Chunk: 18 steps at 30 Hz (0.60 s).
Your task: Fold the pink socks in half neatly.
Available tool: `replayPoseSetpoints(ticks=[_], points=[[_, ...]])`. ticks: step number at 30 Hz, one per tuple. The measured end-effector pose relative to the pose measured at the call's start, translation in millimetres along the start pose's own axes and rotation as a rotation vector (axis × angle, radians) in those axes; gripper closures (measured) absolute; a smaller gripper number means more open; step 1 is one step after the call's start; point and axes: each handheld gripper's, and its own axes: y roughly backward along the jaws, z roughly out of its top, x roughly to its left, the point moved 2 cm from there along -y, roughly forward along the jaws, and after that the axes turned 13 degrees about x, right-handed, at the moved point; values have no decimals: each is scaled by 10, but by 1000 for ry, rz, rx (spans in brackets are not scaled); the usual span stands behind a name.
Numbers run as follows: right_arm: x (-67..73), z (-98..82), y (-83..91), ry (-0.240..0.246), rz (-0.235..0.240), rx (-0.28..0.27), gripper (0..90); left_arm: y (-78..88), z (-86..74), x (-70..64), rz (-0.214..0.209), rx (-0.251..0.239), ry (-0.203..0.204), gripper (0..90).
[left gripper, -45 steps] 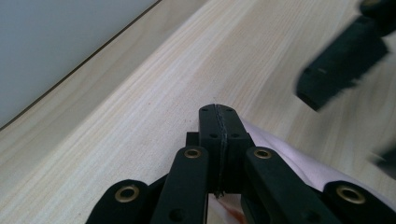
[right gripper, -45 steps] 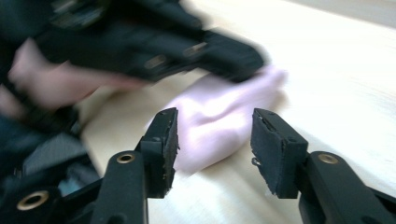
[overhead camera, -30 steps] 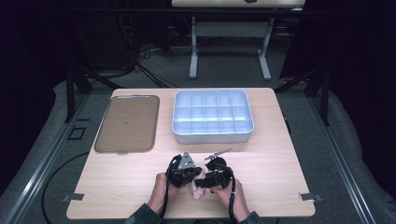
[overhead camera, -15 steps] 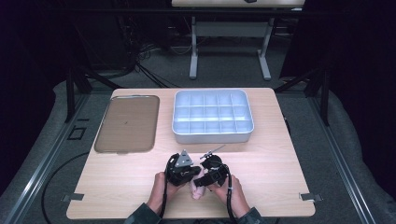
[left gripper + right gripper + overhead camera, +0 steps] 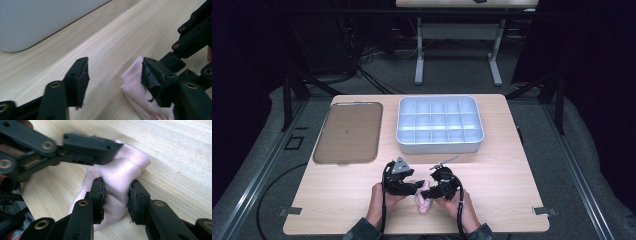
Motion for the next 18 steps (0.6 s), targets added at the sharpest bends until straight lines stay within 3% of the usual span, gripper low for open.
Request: replayPoseSetpoints(ticks=[6,11,18], points=[[0,-35,-4,33,2,-39,717,103,-119,86,34,0,47,213],[16,-36,-5,41,-8,-48,723,208,-339,190,72,27,106,185],[14,-41,-3,54,-13,-53,724,266,-574,288,111,58,145,143]])
